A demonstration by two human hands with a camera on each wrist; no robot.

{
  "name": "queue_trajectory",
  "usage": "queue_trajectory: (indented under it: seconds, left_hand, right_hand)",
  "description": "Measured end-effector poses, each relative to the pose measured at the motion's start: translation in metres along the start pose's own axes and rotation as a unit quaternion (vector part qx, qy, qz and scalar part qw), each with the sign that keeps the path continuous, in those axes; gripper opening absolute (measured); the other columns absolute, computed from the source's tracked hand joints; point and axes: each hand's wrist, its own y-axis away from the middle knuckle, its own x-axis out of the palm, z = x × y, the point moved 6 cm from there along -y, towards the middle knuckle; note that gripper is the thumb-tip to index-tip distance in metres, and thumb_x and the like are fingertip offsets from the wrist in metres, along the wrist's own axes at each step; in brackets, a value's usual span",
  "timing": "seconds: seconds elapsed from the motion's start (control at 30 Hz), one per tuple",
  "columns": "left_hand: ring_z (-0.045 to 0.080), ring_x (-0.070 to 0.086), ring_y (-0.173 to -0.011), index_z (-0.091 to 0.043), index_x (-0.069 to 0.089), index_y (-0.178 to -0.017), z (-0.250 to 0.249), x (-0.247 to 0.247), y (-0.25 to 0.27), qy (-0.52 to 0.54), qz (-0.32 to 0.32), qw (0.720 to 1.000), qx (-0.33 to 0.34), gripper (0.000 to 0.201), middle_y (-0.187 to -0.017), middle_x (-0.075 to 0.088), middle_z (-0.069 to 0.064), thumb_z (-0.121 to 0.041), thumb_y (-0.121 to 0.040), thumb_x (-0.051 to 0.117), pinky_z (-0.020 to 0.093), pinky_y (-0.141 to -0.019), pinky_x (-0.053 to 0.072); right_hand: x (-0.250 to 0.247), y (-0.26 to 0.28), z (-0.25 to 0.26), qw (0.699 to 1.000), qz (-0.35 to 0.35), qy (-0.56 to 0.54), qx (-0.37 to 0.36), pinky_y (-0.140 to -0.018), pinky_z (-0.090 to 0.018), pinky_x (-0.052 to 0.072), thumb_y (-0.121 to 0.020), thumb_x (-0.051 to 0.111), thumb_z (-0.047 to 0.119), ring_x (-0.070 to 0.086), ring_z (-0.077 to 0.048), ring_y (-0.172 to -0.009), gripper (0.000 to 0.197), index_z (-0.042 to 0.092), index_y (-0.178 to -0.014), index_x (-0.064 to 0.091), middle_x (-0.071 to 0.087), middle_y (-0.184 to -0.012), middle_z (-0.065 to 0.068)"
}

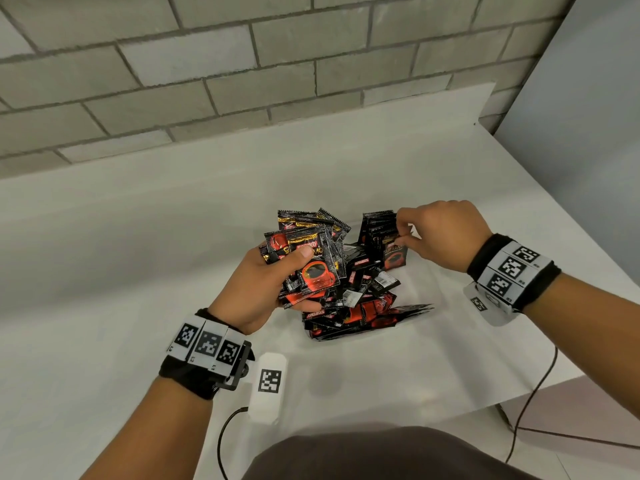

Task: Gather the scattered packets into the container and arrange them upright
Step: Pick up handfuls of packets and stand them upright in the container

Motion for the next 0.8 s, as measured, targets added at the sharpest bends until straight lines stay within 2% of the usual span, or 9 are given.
queue_trajectory:
  seconds: [0.13,0.2,0.27,0.37,0.5,0.6,0.7,0.73,0.8]
  left_hand:
    - [0.036,0.076,-0.099,-0.014,0.064,-0.13,0.0,0.0,0.0,-0.002,0.0,1.0,0.001,0.03,-0.117,0.076,0.011,-0.022,-0.101,0.06,0.047,-0.064,0.064]
    - [0.036,0.076,-0.099,-0.014,0.064,-0.13,0.0,0.001,0.0,-0.001,0.002,1.0,0.002,0.03,-0.117,0.076,0.011,-0.022,-0.101,0.06,0.048,-0.065,0.064]
    - [0.036,0.076,-0.099,-0.015,0.064,-0.13,-0.001,0.001,0.0,0.0,0.003,1.0,0.002,0.031,-0.117,0.076,0.01,-0.022,-0.1,0.061,0.047,-0.064,0.064]
    - [0.035,0.076,-0.099,-0.016,0.064,-0.13,-0.001,0.002,0.0,0.001,0.004,1.0,0.003,0.03,-0.117,0.076,0.01,-0.022,-0.1,0.061,0.047,-0.063,0.064]
    - [0.035,0.076,-0.1,-0.017,0.064,-0.129,-0.001,0.006,-0.001,0.0,0.016,1.0,-0.001,0.03,-0.117,0.076,0.01,-0.022,-0.1,0.061,0.046,-0.064,0.064]
    - [0.035,0.075,-0.103,-0.017,0.063,-0.133,-0.001,0.012,-0.002,0.007,0.033,0.999,-0.004,0.034,-0.121,0.074,0.01,-0.023,-0.099,0.061,0.046,-0.064,0.064]
    - [0.035,0.074,-0.105,-0.015,0.061,-0.136,-0.002,0.025,-0.003,0.013,0.059,0.998,-0.004,0.038,-0.124,0.073,0.011,-0.023,-0.098,0.062,0.042,-0.063,0.063]
    - [0.035,0.074,-0.105,-0.015,0.06,-0.136,-0.002,0.029,-0.003,0.013,0.065,0.998,-0.003,0.041,-0.123,0.073,0.011,-0.024,-0.097,0.063,0.042,-0.063,0.063]
    - [0.036,0.074,-0.106,-0.014,0.06,-0.135,-0.003,0.035,-0.004,0.014,0.073,0.997,0.002,0.046,-0.122,0.074,0.012,-0.028,-0.092,0.065,0.042,-0.063,0.063]
  right_hand:
    - [0.005,0.005,0.006,1.0,-0.001,0.008,-0.027,-0.052,-0.023,0.026,-0.09,0.065,0.034,0.045,-0.019,-0.052,0.013,0.028,-0.084,0.055,0.062,-0.066,0.009]
    - [0.007,0.007,0.007,1.0,0.005,0.005,-0.026,-0.052,-0.024,0.026,-0.089,0.064,0.035,0.046,-0.019,-0.052,0.011,0.027,-0.087,0.057,0.064,-0.067,0.008]
    - [0.008,0.006,0.005,1.0,0.016,0.004,-0.012,-0.053,-0.026,0.031,-0.09,0.062,0.038,0.052,-0.022,-0.056,0.014,0.027,-0.096,0.056,0.062,-0.069,0.007]
    - [0.007,0.004,0.003,1.0,0.025,-0.003,0.003,-0.053,-0.027,0.032,-0.088,0.062,0.039,0.05,-0.022,-0.057,0.02,0.027,-0.102,0.052,0.05,-0.063,0.009]
    - [0.001,0.006,0.004,0.999,0.028,-0.036,0.015,-0.055,-0.029,0.046,-0.086,0.061,0.04,0.056,-0.022,-0.058,0.024,0.029,-0.102,0.048,0.056,-0.063,0.007]
    - [-0.021,0.007,0.016,0.989,0.0,-0.146,0.017,-0.059,-0.036,0.052,-0.087,0.061,0.046,0.055,-0.015,-0.058,0.02,0.031,-0.095,0.051,0.057,-0.062,0.008]
    - [-0.043,0.008,0.042,0.939,0.011,-0.344,-0.014,-0.056,-0.033,0.051,-0.085,0.065,0.058,0.054,-0.012,-0.053,0.029,0.03,-0.085,0.058,0.057,-0.06,0.004]
    - [-0.046,0.007,0.05,0.924,0.03,-0.38,-0.023,-0.057,-0.032,0.051,-0.081,0.07,0.06,0.056,-0.013,-0.054,0.033,0.029,-0.086,0.06,0.06,-0.063,0.001]
    - [-0.045,0.006,0.061,0.914,0.053,-0.4,-0.03,-0.059,-0.03,0.051,-0.073,0.079,0.059,0.059,-0.014,-0.058,0.044,0.025,-0.094,0.061,0.065,-0.071,0.001]
